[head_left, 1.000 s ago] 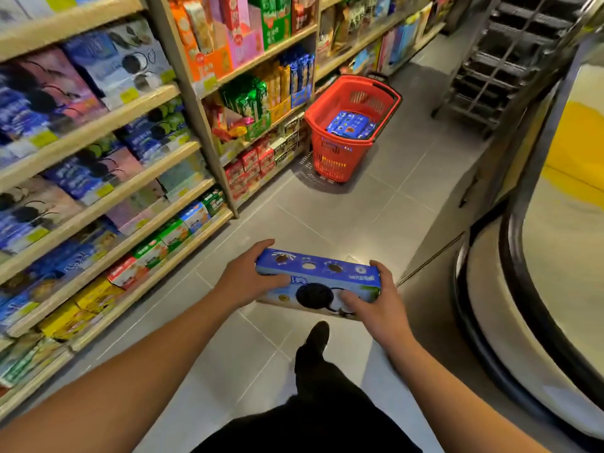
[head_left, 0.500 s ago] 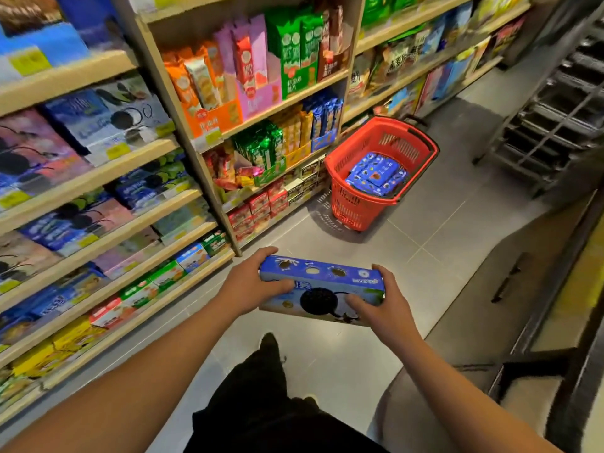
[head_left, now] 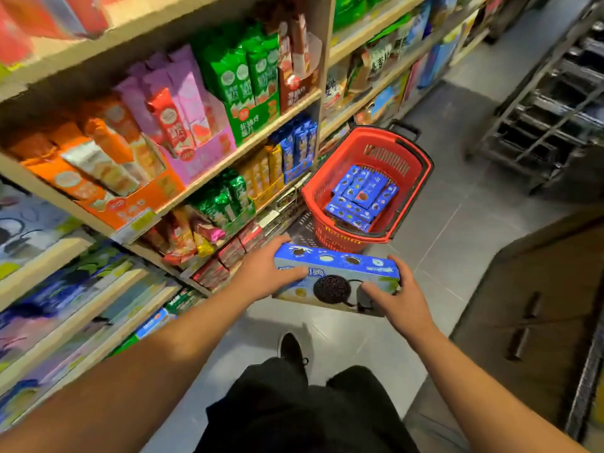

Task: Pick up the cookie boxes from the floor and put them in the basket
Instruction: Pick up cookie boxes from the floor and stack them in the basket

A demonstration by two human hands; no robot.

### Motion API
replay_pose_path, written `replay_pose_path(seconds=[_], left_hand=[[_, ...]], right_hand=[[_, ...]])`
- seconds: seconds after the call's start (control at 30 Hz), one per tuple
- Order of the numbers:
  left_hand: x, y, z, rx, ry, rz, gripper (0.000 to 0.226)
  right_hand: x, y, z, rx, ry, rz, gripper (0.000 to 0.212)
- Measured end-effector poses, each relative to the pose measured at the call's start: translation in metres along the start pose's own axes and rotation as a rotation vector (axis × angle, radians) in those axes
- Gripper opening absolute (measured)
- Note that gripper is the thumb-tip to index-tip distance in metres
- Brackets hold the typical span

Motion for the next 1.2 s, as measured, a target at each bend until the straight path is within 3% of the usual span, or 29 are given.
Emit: replay_pose_path(seconds=[0.23,0.4,0.5,0.73,0.87,0.97,1.2], left_hand=[[-0.046,0.0,0.128,0.119,-0.13,0.081,0.072],[-0.074,-0.024,0.237,0.204,-0.09,0.09,0.082],[-0.078,-0.034,0.294,0.19,-0.099,0.092,0.069],[-0.07,-0.064,0.408,0.337,-0.094,0.134,0.072],[-0.046,-0.085,0.459,0.351,-0.15,0.181,0.078],[-0.017,-0.115,0.497,0.419,-0.204,0.239,0.077],[0.096,-0.206,0.563,0.5,-0.225,0.37,0.078]], right_hand=[[0.009,0.03,0.088,-0.066,-0.131,0.115,0.047],[0.005,0.057,0.183,-0.098,-0.22,0.211,0.046],[0.006,0.068,0.241,-0.069,-0.255,0.203,0.046],[-0.015,0.077,0.342,-0.006,-0.369,0.016,0.053],[-0.041,0.055,0.391,0.118,-0.433,-0.119,0.06],[-0.062,0.034,0.432,0.164,-0.362,-0.291,0.058],[-0.152,-0.033,0.524,0.164,-0.363,-0.643,0.049]])
Point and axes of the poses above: each hand's wrist, its own z-axis towards the middle knuckle, its own y-axis out of the back of the hand, x = y × z, the point moved 6 cm from there along z, towards the middle knuckle, and after that the axes turned 4 degrees about -y, right-handed, at the moved point
